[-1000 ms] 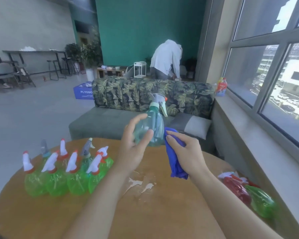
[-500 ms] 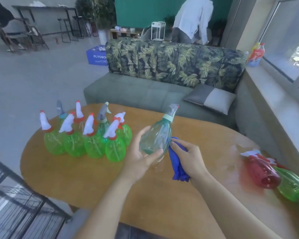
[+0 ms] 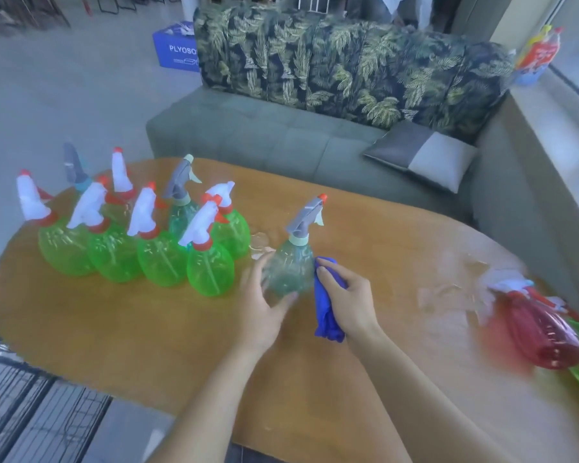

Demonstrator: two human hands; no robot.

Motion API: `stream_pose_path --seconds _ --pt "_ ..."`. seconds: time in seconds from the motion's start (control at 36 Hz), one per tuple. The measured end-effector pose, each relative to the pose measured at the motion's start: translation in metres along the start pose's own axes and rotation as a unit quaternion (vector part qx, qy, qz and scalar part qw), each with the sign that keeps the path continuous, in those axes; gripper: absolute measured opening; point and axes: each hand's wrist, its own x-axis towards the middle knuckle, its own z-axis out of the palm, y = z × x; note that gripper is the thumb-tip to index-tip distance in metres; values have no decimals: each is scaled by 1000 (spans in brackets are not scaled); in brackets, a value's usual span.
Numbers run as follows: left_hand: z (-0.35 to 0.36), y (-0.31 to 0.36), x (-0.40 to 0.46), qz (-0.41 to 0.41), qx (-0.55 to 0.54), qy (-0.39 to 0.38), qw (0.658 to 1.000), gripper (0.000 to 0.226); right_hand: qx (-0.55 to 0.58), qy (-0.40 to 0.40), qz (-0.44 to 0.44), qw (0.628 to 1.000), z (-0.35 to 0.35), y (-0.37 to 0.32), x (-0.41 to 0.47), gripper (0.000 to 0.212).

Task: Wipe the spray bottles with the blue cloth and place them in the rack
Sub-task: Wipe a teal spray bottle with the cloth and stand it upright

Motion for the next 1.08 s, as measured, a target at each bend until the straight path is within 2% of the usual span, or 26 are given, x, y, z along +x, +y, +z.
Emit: stream_pose_path --seconds 0.25,0.64,0.86,1.08 --pt "11 -24 29 17 74 62 995 82 19 -9 15 1000 16 15 45 19" --pt "20 -25 39 -11 -28 137 990 75 62 -26 12 998 53 21 83 21" --pt "18 -23 29 -63 11 110 992 85 69 -20 11 997 54 17 82 21" --pt "25 -5 17 -29 20 111 993 80 69 -27 7 997 27 4 56 20"
